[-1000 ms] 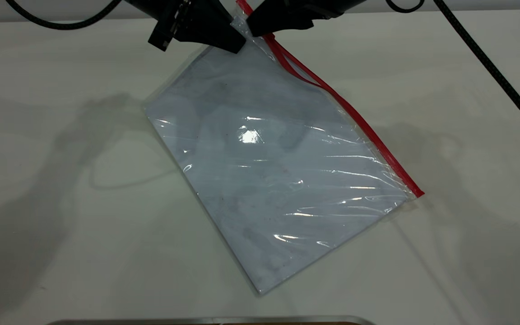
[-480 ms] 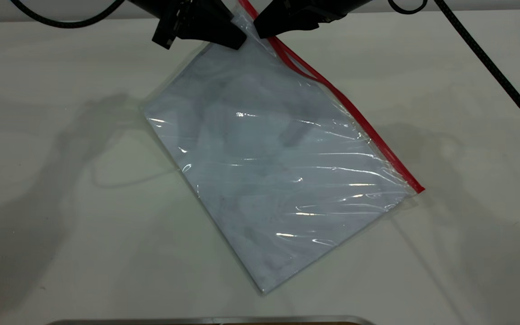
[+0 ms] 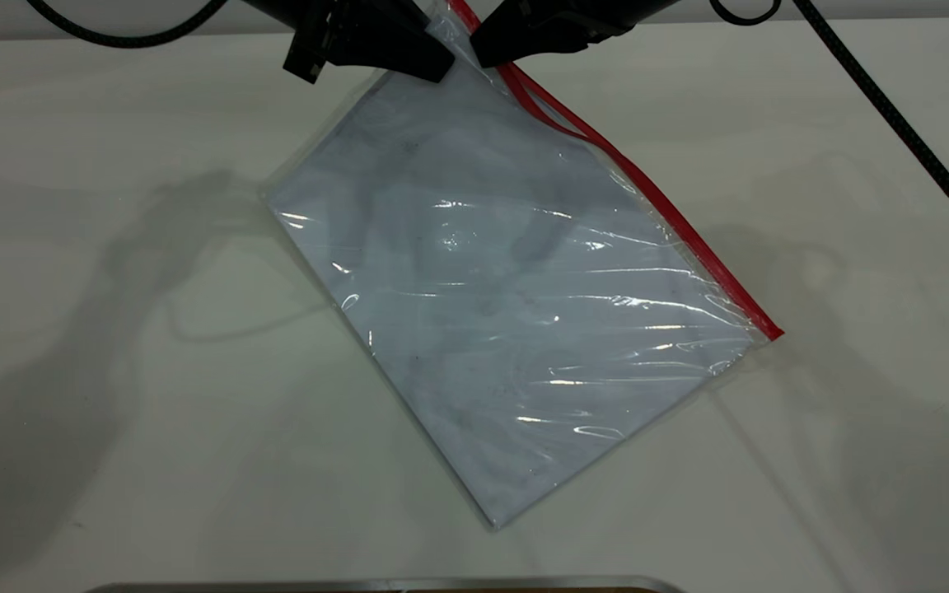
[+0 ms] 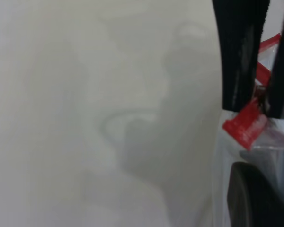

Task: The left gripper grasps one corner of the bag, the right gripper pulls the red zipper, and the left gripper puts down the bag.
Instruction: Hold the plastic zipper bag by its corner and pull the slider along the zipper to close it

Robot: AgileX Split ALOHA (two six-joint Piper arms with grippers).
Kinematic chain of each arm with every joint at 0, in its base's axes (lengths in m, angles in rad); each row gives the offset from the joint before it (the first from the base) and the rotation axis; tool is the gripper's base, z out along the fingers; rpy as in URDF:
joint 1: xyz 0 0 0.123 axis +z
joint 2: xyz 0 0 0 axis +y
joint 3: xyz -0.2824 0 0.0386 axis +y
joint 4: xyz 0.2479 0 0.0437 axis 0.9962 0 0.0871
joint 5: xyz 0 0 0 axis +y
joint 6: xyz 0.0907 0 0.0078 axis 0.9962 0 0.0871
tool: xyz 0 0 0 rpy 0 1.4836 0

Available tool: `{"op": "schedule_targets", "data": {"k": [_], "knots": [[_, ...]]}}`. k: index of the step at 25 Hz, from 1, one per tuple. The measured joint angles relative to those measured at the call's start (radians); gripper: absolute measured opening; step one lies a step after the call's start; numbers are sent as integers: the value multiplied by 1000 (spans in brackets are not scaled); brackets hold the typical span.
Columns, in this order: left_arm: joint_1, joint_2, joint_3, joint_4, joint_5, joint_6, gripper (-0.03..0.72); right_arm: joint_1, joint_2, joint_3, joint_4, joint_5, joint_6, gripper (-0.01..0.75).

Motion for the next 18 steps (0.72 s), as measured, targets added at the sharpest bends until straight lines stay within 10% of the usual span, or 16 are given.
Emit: {"op": "schedule_targets", "data": {"k": [18], "knots": [[-4, 8, 0, -12, -7, -63, 53, 0, -6, -17, -223, -18, 205, 33]]}}
